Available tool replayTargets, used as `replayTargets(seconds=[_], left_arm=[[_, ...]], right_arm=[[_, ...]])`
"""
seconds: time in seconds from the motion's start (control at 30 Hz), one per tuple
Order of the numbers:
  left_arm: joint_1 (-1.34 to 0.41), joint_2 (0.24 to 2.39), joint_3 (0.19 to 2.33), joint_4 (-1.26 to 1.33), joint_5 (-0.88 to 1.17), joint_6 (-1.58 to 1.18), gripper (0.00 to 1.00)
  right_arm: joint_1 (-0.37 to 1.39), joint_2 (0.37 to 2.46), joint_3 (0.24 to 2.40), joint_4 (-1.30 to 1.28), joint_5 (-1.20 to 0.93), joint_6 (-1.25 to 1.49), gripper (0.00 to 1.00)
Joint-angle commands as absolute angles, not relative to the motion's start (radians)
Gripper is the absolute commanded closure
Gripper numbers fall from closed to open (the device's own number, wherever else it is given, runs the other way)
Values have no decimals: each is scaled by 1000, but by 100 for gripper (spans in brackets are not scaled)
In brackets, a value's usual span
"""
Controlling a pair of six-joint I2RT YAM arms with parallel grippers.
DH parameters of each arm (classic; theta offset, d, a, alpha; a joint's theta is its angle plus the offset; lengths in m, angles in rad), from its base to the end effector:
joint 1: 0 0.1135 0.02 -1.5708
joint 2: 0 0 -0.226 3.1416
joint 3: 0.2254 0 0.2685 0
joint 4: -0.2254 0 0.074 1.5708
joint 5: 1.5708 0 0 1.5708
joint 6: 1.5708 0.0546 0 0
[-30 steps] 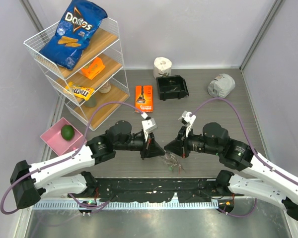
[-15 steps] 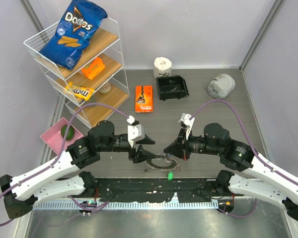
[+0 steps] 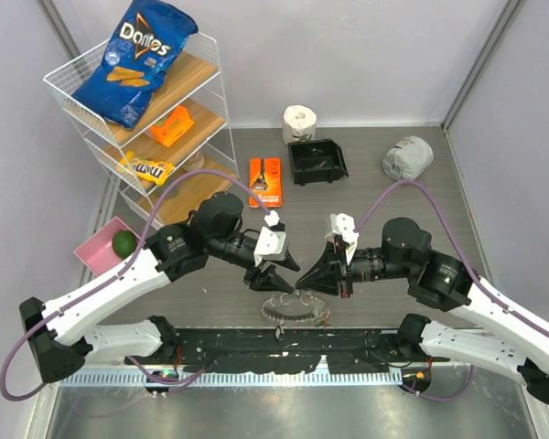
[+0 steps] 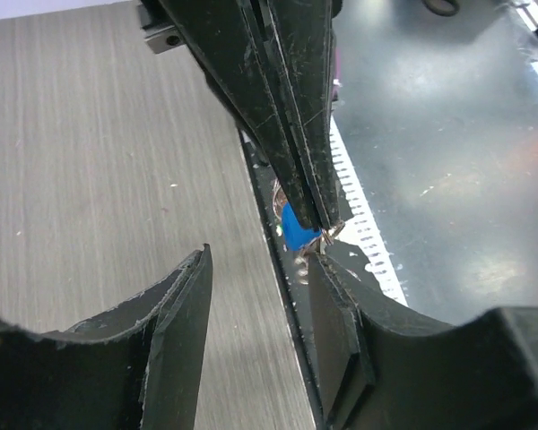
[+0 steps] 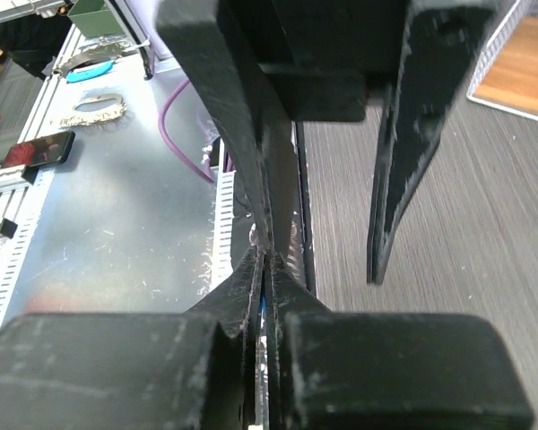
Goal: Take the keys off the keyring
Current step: Remove the key from the keyring.
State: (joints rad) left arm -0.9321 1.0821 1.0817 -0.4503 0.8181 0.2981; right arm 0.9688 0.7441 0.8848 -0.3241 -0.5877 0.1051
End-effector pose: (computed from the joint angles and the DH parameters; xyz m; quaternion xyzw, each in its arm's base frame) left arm 0.1324 -0.2452 0.3245 0.6211 0.5129 -0.4721 0.3581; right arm 0.1007 0.2000 0.3409 -0.4762 0.5909 0.5044 0.4119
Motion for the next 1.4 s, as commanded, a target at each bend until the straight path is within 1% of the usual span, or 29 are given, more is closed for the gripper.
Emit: replayTargets(seconds=[0.0, 0.1, 0.3, 0.53, 0.77, 0.87, 1.17, 1.27, 1.37], left_arm=[[-922, 1127, 1167, -547, 977, 362, 49], [-920, 1124, 1161, -557, 973, 368, 50], [-916, 1066, 1074, -450, 1017, 333, 53], [-913, 1049, 1042, -385, 1042, 279, 62], [-913, 1072, 1045, -315, 1052, 209, 61], [-913, 1077, 1022, -245, 1057, 172, 62], [-913, 1104, 1022, -226, 1063, 153, 62], [-913, 1117, 1025, -248, 1062, 161, 66], [-913, 1123, 1029, -279, 1054, 175, 66]], right_arm=[[974, 768, 983, -288, -666, 26, 95], [974, 776, 994, -293, -673, 5, 95], [971, 788, 1026, -351, -650, -43, 95], [973, 808, 1057, -413, -623, -78, 95], [973, 824, 1068, -431, -623, -86, 95], [973, 824, 1069, -433, -624, -84, 95], [973, 813, 1069, -431, -620, -80, 95], [973, 810, 1071, -434, -614, -81, 95], [973, 805, 1071, -434, -606, -81, 95]])
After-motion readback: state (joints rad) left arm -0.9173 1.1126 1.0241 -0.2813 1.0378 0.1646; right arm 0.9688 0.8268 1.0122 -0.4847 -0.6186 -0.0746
